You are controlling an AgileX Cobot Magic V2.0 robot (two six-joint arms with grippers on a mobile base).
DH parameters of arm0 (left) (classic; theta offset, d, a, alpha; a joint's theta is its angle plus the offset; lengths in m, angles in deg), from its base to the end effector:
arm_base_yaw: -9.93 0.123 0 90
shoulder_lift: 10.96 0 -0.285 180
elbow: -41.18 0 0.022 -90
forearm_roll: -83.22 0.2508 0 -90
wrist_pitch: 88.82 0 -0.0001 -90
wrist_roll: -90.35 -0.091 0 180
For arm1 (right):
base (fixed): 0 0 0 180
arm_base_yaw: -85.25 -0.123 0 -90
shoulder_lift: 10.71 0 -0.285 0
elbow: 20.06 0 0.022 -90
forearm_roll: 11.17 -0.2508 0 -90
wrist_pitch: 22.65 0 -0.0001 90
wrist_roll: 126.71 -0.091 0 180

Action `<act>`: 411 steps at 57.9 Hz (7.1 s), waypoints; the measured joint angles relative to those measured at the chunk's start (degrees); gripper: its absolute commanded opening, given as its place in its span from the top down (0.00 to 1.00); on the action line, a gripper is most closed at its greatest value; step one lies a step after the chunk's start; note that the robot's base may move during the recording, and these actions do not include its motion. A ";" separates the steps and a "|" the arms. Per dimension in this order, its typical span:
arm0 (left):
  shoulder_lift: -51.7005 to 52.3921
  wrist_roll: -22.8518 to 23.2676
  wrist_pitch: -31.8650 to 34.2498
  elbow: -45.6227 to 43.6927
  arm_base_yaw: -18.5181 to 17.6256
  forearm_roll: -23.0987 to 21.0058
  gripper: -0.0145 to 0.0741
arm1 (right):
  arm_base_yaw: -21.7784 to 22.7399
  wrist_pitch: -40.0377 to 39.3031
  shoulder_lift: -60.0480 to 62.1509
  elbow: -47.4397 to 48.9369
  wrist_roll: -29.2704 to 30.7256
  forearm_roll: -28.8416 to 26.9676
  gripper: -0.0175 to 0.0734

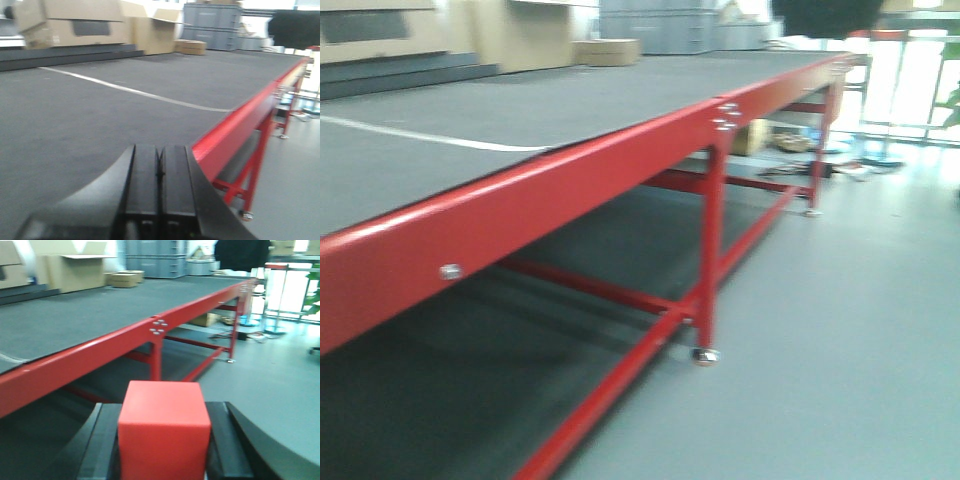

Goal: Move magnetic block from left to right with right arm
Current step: 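Drive the base away from the table holding the red cube, then turn the base past the black office chair carrying the cube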

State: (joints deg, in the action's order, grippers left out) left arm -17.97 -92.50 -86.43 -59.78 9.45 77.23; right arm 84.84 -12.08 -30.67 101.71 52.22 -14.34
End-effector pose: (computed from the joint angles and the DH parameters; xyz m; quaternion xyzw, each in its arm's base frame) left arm 0.0563 -0.0001 0.2069 -0.0171 0.6668 -0.0220 0.7447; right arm 0.0641 0.0014 0.2950 0.0194 0.6990 0.0322 0.7141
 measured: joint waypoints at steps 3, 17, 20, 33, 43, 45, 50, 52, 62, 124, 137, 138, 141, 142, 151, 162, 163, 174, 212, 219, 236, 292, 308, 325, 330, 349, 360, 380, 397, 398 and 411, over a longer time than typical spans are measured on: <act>0.00 0.00 0.00 0.00 0.00 0.00 0.98 | 0.00 0.00 0.00 0.00 0.00 0.00 0.40; 0.00 0.00 0.00 0.00 0.00 0.00 0.98 | 0.00 0.00 0.00 0.00 0.00 0.00 0.40; 0.00 0.00 0.00 0.00 -0.14 0.00 0.98 | 0.00 0.00 0.00 0.00 0.00 0.00 0.40; 0.00 0.00 0.00 0.00 -2.80 0.00 0.98 | 0.00 0.00 0.00 0.00 0.00 0.00 0.40; 0.00 0.00 0.00 0.00 -2.93 0.00 0.98 | 0.00 0.00 0.00 0.00 0.00 0.00 0.40; 0.00 0.00 0.00 0.00 -2.93 0.00 0.98 | 0.00 0.00 0.00 0.00 0.00 0.00 0.40; 0.00 0.00 0.00 0.00 -2.93 0.00 0.98 | 0.00 0.00 0.00 0.00 0.00 0.00 0.40; 0.00 0.00 0.00 0.00 -2.93 0.00 0.98 | 0.00 0.00 0.04 0.00 0.00 0.00 0.40; 0.00 0.00 0.00 0.00 -2.93 0.00 0.98 | 0.00 0.00 0.13 0.00 0.00 0.00 0.40; 0.00 0.00 -0.09 0.00 -2.93 0.00 0.98 | 0.00 0.23 0.13 -0.12 0.00 0.00 0.40; 0.00 0.00 -0.07 0.00 -2.93 0.00 0.98 | 0.00 0.46 0.13 -0.12 0.00 0.00 0.40; 0.00 0.00 -0.07 0.00 -2.93 0.00 0.98 | 0.00 0.46 0.13 -0.12 0.00 0.00 0.40; 0.00 0.00 -0.07 0.00 -2.93 0.00 0.98 | 0.00 0.58 0.13 -0.12 0.00 0.00 0.40; 0.00 0.00 -0.07 0.00 -2.93 0.00 0.98 | 0.00 0.58 0.13 -0.12 0.00 0.00 0.40; 0.00 0.00 -0.07 0.00 -2.93 0.00 0.98 | 0.00 0.65 0.13 -0.12 0.00 0.00 0.40; 0.00 0.00 -0.07 0.00 -2.93 0.00 0.98 | 0.00 0.71 0.13 -0.12 0.00 0.00 0.40; 0.00 0.00 -0.07 0.00 -2.93 0.00 0.98 | 0.00 0.71 0.13 -0.12 0.00 0.00 0.40; 0.00 0.00 -0.07 0.00 -2.93 0.00 0.98 | 0.00 0.71 0.13 -0.12 0.00 0.00 0.40; 0.00 0.00 -0.07 0.00 -2.93 0.00 0.98 | 0.00 0.80 0.13 -0.12 0.00 0.00 0.40; 0.00 0.00 -0.07 0.00 -2.93 0.00 0.98 | 0.00 0.80 0.13 -0.12 0.00 0.00 0.40; 0.00 0.00 -0.07 0.00 -2.93 0.00 0.98 | 0.00 0.80 0.13 -0.12 0.00 0.00 0.40; 0.00 0.00 -0.07 0.00 -2.93 0.00 0.98 | 0.12 0.80 0.13 -0.12 0.00 0.00 0.40; 0.00 0.00 -0.07 0.00 -2.93 0.00 0.98 | 0.12 0.80 0.13 -0.12 0.00 0.00 0.40; 0.00 0.00 -0.07 0.00 -2.93 0.00 0.98 | 0.12 0.80 0.13 -0.12 0.00 0.00 0.40; 0.00 0.00 -0.07 0.00 -2.93 0.00 0.98 | 0.12 0.80 0.13 -0.12 0.00 0.00 0.40; 0.00 0.00 -0.07 0.00 -2.93 0.00 0.98 | 0.12 0.80 0.13 -0.12 0.00 0.00 0.40; 0.00 0.00 -0.07 0.00 -2.93 0.00 0.98 | 0.12 0.80 0.13 -0.12 0.00 0.00 0.40; 0.00 0.00 -0.07 0.00 -2.93 0.00 0.98 | 0.12 0.80 0.13 -0.12 0.00 0.00 0.40; 0.00 0.00 -0.07 0.00 -2.93 0.00 0.98 | 0.12 0.80 0.13 -0.12 0.00 0.00 0.40; 0.00 0.00 -0.07 0.00 -2.93 0.00 0.98 | 0.12 0.80 0.13 -0.12 0.00 0.00 0.40; 0.00 0.00 -0.07 0.00 -2.93 0.00 0.98 | 0.12 0.80 0.13 -0.12 0.00 0.00 0.40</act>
State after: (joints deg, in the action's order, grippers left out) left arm -17.97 -92.50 -86.49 -59.78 6.51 77.23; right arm 84.96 -11.29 -30.54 101.58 52.22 -14.34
